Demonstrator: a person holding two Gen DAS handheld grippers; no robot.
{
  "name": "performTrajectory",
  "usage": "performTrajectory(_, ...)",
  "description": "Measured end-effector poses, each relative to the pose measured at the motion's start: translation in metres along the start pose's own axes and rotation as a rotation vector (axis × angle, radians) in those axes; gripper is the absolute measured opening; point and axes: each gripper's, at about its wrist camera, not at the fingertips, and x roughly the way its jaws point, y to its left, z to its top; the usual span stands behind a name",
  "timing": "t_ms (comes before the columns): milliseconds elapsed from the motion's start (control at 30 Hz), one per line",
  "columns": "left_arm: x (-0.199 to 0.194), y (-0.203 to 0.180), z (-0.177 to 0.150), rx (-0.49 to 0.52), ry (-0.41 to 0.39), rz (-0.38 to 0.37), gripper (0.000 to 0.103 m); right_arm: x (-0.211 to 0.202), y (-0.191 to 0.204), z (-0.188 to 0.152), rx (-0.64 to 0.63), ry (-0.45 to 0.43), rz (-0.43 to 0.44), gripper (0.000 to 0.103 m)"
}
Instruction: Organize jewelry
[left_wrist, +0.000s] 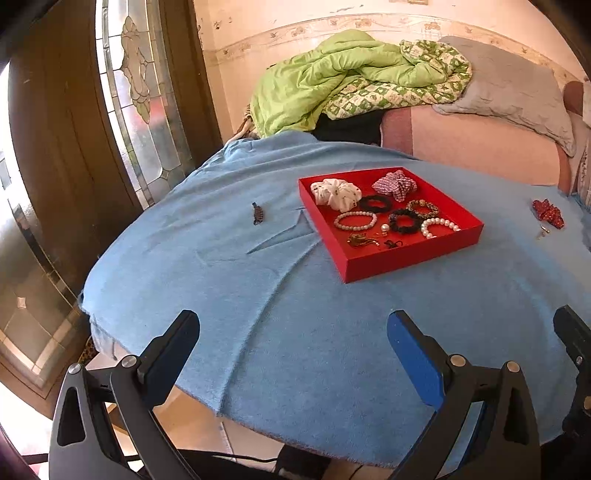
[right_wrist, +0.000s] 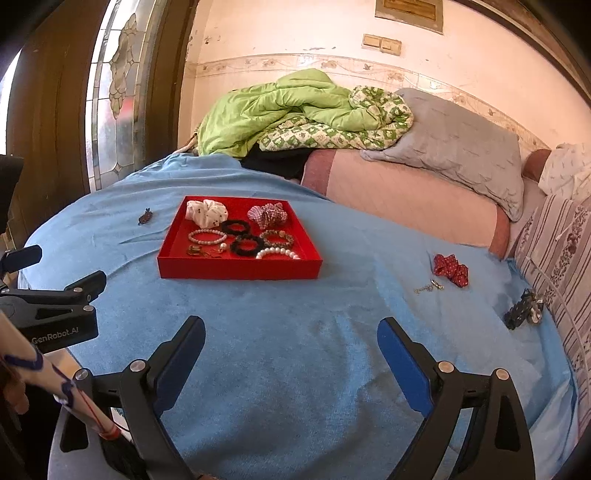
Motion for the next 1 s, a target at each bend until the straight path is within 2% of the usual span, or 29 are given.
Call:
performTrajectory(167, 0.011, -0.007, -0.005, 0.011, 0.025, -0.008, 0.101, 0.006, 0.000, -0.002, 0.006, 0.026, 0.013, 0.097)
performTrajectory(300, 0.012, -0.013, -0.005, 0.014, 0.007, -0.015, 0.101, 0.012, 0.001, -0.002, 0.004, 0.041, 0.017, 0.097)
performTrajectory(633, 0.021, -0.027, -0.004, 0.048, 0.020, -0.063, 0.101, 0.025, -0.003, -0.004, 0.022, 0.089, 0.017, 0.097)
performTrajectory(1000, 0.029, -0.030, -0.002, 0.045, 0.047, -0.082, 0.101, 0.035, 0.001, -0.007, 0.008, 0.123, 0.010, 0.097)
